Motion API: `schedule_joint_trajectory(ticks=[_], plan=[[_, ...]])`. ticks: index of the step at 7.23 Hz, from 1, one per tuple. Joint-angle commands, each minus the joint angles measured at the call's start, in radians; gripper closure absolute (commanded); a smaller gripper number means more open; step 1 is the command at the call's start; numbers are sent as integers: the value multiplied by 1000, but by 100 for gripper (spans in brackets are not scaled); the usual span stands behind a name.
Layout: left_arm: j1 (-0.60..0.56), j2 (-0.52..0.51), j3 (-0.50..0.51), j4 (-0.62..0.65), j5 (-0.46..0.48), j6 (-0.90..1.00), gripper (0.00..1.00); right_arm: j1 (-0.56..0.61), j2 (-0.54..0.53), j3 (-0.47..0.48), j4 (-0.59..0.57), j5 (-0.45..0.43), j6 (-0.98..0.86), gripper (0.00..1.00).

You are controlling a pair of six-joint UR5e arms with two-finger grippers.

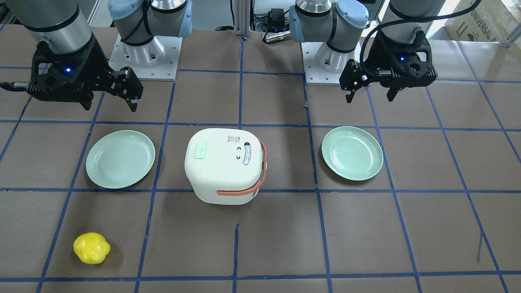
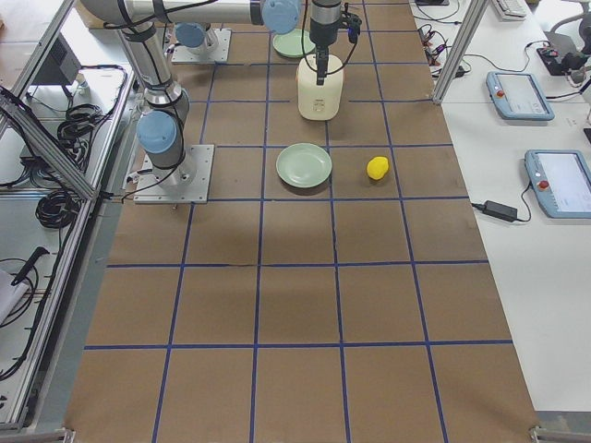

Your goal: Press rice cooker button

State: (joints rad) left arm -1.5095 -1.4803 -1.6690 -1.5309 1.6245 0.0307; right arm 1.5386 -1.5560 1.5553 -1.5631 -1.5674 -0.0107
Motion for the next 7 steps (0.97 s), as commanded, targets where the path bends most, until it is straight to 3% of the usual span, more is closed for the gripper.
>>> schedule_joint_trajectory(ticks=[1, 7], plan=[[0, 0, 0, 0, 0, 0, 0, 1, -3, -1, -3, 1, 0, 0], [0, 0, 0, 0, 0, 0, 0, 1, -3, 0, -3, -3, 17, 0]])
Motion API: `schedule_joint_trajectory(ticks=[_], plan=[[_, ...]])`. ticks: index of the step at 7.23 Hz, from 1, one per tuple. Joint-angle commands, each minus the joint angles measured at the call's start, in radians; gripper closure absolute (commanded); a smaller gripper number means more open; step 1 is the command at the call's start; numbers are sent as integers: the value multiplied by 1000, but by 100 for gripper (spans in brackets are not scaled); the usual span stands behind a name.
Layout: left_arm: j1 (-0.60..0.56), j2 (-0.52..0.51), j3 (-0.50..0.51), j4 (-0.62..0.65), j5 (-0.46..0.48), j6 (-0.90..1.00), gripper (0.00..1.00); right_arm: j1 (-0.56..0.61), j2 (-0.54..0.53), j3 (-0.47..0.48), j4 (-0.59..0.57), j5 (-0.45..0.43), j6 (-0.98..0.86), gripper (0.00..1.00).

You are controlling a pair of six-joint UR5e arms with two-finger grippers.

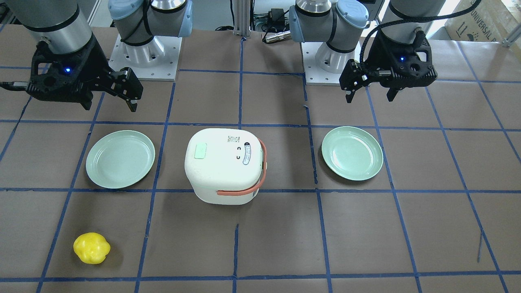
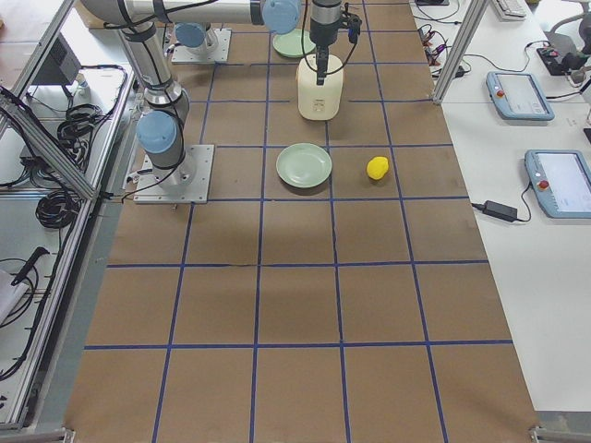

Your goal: Press rice cooker button

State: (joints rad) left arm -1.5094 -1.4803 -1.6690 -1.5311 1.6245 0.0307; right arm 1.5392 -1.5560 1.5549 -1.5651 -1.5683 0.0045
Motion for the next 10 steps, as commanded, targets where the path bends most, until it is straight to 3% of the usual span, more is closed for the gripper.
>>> schedule_joint_trajectory(ticks=[1, 10], plan=[[0, 0, 0, 0, 0, 0, 0, 1, -3, -1, -1, 1, 2, 0], [0, 0, 0, -1, 0, 0, 0, 7, -3, 1, -24, 14, -81, 1]])
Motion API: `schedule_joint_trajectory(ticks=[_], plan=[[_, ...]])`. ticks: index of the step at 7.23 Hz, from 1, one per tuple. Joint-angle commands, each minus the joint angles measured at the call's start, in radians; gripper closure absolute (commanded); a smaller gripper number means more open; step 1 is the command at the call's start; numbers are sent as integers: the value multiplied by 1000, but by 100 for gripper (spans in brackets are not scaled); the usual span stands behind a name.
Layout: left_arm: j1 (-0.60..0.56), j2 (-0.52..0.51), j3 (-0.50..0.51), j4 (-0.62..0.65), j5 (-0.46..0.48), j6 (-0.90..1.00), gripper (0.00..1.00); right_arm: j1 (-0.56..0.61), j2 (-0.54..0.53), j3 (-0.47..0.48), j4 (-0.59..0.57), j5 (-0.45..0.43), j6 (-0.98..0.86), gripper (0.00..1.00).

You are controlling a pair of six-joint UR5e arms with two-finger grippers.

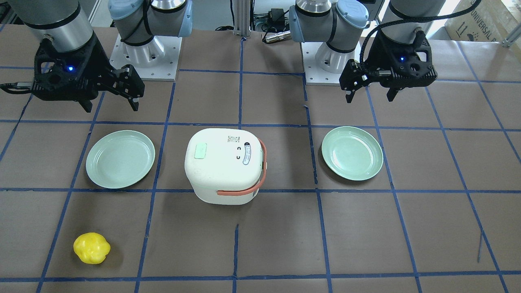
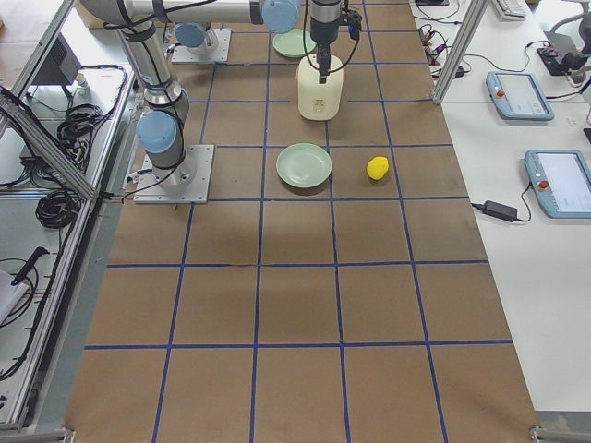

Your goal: Press rice cooker button

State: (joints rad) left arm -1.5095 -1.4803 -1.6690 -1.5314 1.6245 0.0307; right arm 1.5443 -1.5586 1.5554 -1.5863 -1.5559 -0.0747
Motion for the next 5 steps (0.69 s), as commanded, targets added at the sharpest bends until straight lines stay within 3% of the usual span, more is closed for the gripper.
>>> schedule_joint_trajectory(ticks=[1, 2, 5], plan=[[0, 0, 0, -1, 0, 0, 0, 2, 0, 0, -9, 5, 12, 50], [0, 0, 0, 0, 0, 0, 0, 2, 0, 0, -9, 7, 19, 93], [0, 0, 0, -1, 0, 0, 0, 61, 17, 0, -17, 98, 19, 93]])
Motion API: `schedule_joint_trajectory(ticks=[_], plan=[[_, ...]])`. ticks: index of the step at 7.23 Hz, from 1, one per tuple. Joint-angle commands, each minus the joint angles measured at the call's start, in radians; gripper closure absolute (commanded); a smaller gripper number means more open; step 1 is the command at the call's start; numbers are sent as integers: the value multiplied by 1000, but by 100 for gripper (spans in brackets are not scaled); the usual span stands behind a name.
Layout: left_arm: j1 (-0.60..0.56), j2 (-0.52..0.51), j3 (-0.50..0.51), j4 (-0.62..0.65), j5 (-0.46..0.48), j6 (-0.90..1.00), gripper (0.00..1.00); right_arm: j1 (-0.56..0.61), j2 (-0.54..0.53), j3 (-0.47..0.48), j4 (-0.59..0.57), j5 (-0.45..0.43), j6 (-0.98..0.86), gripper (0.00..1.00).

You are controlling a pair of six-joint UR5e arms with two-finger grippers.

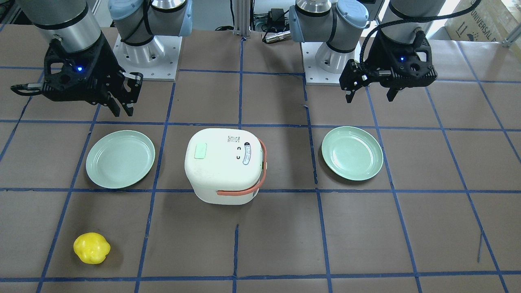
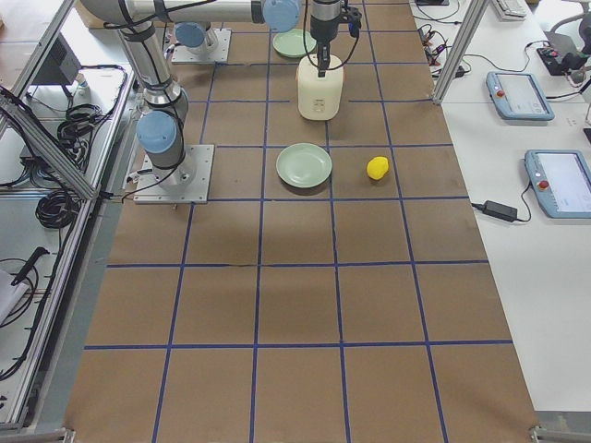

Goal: Press rice cooker button
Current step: 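Move the right gripper toward the top of the white rice cooker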

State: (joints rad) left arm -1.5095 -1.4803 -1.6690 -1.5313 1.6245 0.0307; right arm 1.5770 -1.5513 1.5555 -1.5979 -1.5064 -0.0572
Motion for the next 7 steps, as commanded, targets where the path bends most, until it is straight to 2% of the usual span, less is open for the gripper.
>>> schedule_joint_trajectory(ticks=[1, 4, 5, 7], plan=[[0, 0, 0, 0, 0, 0, 0, 56, 19, 0, -11, 92, 4, 93], [0, 0, 0, 0, 0, 0, 0, 81, 63, 2, -56, 216, -3, 92], [0, 0, 0, 0, 0, 0, 0, 81, 72, 14, -60, 216, -12, 92], [0, 0, 0, 0, 0, 0, 0, 81, 98, 69, -185, 218, -12, 91]])
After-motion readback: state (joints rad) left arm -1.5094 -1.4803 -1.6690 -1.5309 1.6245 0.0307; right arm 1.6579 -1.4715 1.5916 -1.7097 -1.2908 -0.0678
